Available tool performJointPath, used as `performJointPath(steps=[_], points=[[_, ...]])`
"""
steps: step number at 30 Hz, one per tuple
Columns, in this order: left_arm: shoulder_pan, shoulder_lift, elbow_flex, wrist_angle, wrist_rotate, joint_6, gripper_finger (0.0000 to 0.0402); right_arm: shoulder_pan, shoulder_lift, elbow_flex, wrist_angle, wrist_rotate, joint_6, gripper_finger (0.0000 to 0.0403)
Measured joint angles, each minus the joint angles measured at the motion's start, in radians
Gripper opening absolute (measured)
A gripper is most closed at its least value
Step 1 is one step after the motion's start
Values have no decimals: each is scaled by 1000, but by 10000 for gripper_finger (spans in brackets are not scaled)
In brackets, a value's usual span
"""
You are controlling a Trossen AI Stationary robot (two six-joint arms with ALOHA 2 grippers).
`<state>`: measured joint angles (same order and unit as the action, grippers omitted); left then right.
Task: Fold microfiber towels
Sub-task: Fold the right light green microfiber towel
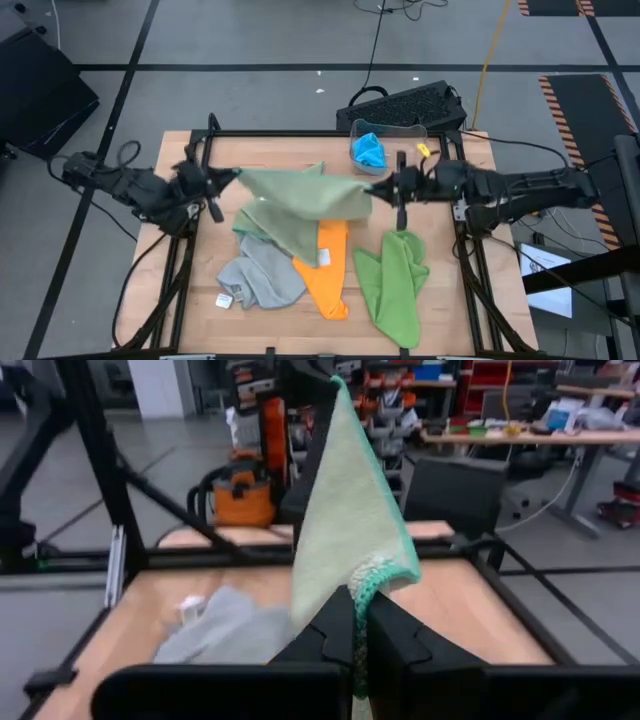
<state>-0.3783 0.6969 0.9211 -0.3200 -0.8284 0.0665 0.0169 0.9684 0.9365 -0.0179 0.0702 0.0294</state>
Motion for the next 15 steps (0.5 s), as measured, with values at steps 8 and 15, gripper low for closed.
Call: performJointPath(steps=[8, 15], points=[[104, -29, 1, -54, 469, -84, 7, -19, 6, 56, -79, -128, 57, 2], [1, 8, -50, -291, 636, -413, 7, 133, 8, -35, -112, -131, 170, 2]])
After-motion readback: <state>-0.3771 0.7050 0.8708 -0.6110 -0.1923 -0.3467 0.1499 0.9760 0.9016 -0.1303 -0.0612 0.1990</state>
